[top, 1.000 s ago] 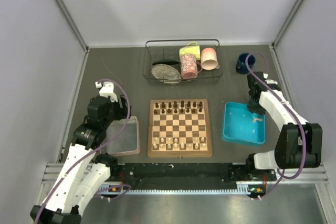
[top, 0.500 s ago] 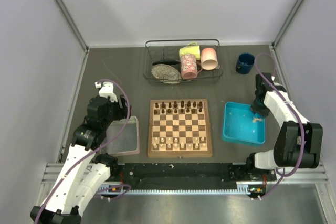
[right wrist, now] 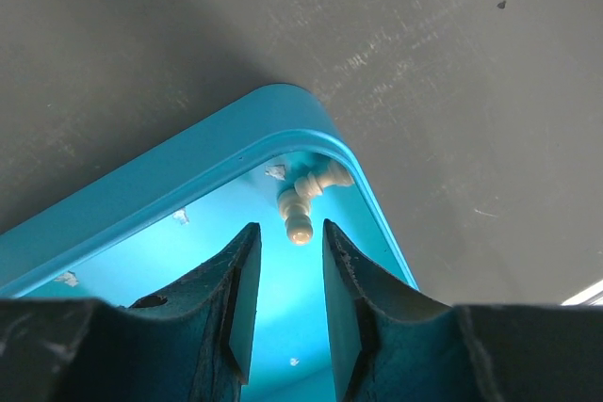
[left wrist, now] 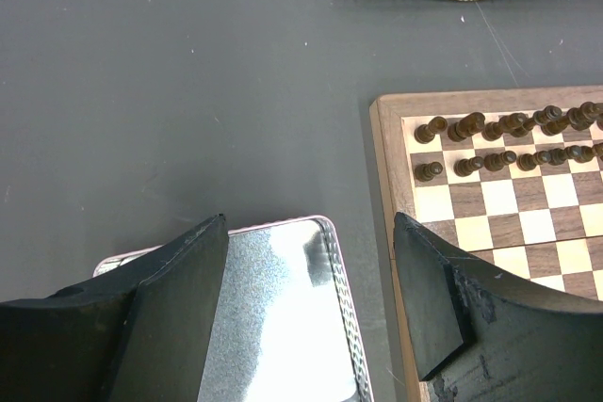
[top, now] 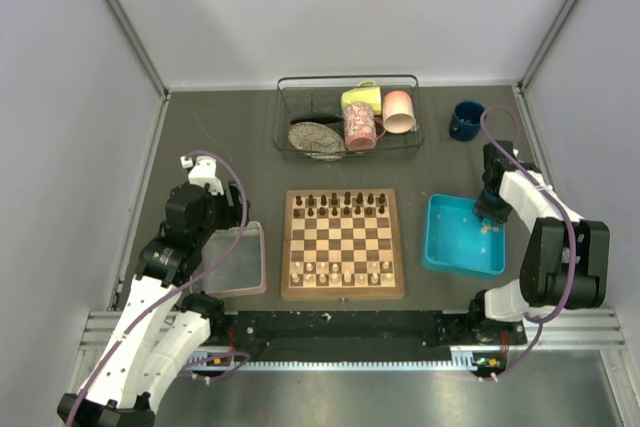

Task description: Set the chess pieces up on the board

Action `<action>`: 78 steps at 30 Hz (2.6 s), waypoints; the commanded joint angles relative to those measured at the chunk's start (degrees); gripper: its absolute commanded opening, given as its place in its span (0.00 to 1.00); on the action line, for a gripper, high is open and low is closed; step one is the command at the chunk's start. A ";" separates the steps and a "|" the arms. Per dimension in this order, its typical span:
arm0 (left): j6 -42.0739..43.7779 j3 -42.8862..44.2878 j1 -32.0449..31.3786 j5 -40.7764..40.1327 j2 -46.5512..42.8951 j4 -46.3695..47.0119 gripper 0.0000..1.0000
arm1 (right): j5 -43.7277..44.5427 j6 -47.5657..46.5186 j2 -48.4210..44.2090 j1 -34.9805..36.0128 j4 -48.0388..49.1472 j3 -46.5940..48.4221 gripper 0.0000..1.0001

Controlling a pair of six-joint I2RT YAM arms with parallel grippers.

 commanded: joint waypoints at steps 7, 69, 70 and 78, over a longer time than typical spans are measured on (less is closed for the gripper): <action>0.32 -0.24 -0.33 0.32 -0.50 2.91 0.75 | 0.15 -0.03 1.37 -0.45 2.24 -1.36 0.29; 0.41 -0.25 -0.77 0.67 0.20 3.00 0.75 | -1.60 19.22 10.16 64.50 -10.85 24.57 0.00; 0.41 -0.25 -0.77 0.76 0.20 2.99 0.75 | -1.60 19.39 10.07 64.50 -10.76 24.21 0.00; 0.41 -0.25 -0.77 0.76 0.20 3.00 0.75 | -2.57 22.56 9.19 65.99 -10.24 19.64 0.00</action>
